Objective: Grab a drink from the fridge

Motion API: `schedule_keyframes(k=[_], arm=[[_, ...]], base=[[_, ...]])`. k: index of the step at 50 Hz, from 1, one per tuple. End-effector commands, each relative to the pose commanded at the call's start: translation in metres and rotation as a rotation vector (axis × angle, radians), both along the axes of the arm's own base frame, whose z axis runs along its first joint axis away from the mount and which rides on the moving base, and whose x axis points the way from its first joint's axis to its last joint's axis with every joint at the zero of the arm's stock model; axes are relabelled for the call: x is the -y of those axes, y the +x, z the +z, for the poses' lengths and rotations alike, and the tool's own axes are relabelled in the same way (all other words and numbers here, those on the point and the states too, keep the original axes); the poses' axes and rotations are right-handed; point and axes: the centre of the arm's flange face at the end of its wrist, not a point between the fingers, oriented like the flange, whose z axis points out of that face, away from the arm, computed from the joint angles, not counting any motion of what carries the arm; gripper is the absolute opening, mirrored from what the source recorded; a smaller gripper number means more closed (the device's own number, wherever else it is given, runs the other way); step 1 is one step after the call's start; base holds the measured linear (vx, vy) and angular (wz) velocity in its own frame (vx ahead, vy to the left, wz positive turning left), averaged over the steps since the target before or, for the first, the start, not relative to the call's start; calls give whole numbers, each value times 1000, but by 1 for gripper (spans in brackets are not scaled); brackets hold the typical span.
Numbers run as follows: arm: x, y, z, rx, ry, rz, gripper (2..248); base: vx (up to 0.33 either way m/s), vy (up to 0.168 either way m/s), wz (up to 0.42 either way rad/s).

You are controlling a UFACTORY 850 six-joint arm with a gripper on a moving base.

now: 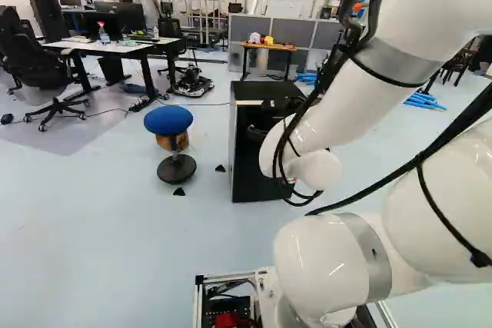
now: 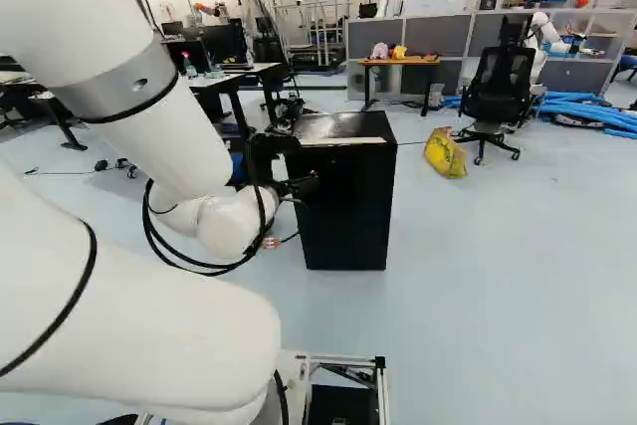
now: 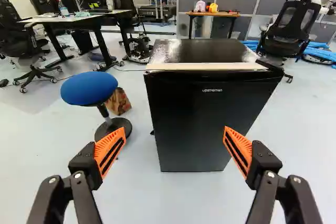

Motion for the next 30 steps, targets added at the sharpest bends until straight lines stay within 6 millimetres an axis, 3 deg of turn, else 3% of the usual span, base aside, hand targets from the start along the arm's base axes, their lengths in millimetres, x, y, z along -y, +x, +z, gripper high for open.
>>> schedule_keyframes(k=[30], arm=[[0,0,0,0,0,0,247]], base=[[100,0,-6]])
